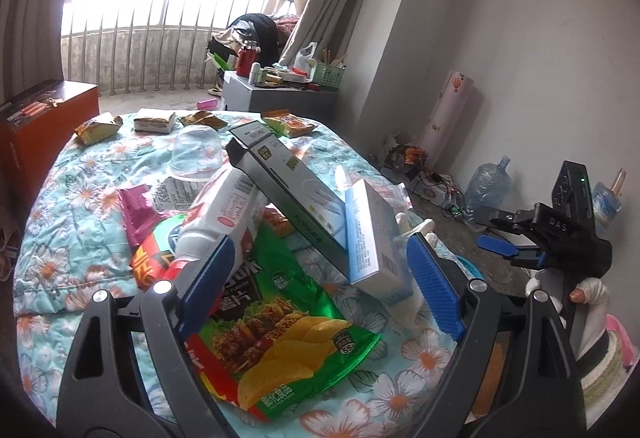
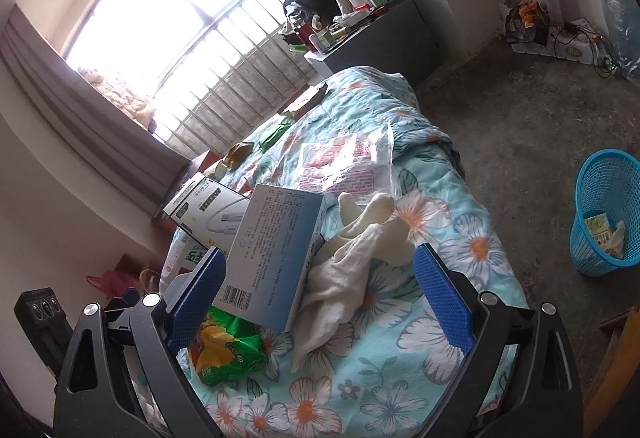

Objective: Collect trash
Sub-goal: 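Grasp the white glove with the right tool while the left tool reaches the blue-white medicine box, then grasp the blue-white medicine box with the left tool and lift it, then carry the medicine box and white glove over the blue wastebasket and release both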

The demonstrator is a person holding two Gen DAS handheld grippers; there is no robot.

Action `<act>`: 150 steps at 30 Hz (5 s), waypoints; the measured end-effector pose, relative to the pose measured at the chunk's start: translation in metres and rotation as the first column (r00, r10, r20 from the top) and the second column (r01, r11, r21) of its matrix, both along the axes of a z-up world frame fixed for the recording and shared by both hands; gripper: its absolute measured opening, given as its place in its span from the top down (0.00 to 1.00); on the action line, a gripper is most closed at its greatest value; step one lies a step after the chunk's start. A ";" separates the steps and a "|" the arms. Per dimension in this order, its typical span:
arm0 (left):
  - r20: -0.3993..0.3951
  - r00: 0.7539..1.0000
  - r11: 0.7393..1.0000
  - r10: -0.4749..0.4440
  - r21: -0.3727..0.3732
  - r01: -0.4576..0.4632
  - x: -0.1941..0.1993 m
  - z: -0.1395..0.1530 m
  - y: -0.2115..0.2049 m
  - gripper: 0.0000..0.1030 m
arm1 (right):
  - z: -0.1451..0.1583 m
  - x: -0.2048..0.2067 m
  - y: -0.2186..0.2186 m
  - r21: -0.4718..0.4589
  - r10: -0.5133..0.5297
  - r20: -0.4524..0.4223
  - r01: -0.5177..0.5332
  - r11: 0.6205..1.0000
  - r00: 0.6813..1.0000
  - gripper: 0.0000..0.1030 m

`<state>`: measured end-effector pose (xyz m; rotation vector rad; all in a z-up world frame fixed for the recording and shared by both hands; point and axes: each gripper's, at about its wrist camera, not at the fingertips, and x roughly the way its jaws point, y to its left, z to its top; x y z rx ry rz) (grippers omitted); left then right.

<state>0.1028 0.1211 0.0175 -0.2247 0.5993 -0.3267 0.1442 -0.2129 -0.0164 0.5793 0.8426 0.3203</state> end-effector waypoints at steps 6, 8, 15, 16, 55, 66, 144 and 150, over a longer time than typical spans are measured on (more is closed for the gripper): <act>0.008 0.995 0.995 -0.095 -0.007 0.095 0.005 -0.003 -0.024 0.19 | -0.019 0.008 -0.010 0.011 -0.036 -0.086 0.037 0.999 0.996 0.26; 0.008 0.993 0.993 -0.118 -0.002 0.118 0.007 -0.005 -0.032 0.19 | -0.025 0.011 -0.013 0.032 -0.038 -0.114 0.041 0.999 0.993 0.30; -0.030 0.984 0.984 -0.177 0.004 0.177 0.017 -0.015 -0.052 0.19 | -0.048 0.033 -0.007 0.081 -0.017 -0.178 0.032 0.996 0.984 0.38; -0.034 0.983 0.983 -0.182 0.010 0.182 0.019 -0.016 -0.055 0.19 | -0.052 0.036 -0.004 0.086 -0.012 -0.187 0.028 0.996 0.982 0.41; -0.196 0.978 0.851 -0.072 0.500 0.163 0.084 -0.055 -0.151 0.19 | -0.091 0.036 -0.030 0.291 0.044 -0.211 0.020 0.956 0.977 0.76; -0.225 0.972 0.903 -0.071 0.399 0.158 0.082 -0.045 -0.132 0.53 | -0.076 0.021 -0.036 0.321 0.055 -0.174 0.004 0.947 0.983 0.94; -0.190 0.855 0.851 -0.482 0.131 0.509 0.093 0.027 -0.288 0.34 | 0.025 -0.054 -0.243 0.253 -0.335 0.123 0.296 0.921 0.934 0.97; -0.288 0.734 0.685 -0.615 0.266 0.678 0.114 -0.017 -0.409 0.34 | -0.019 -0.033 -0.304 0.216 -0.441 0.005 0.429 0.877 0.898 0.97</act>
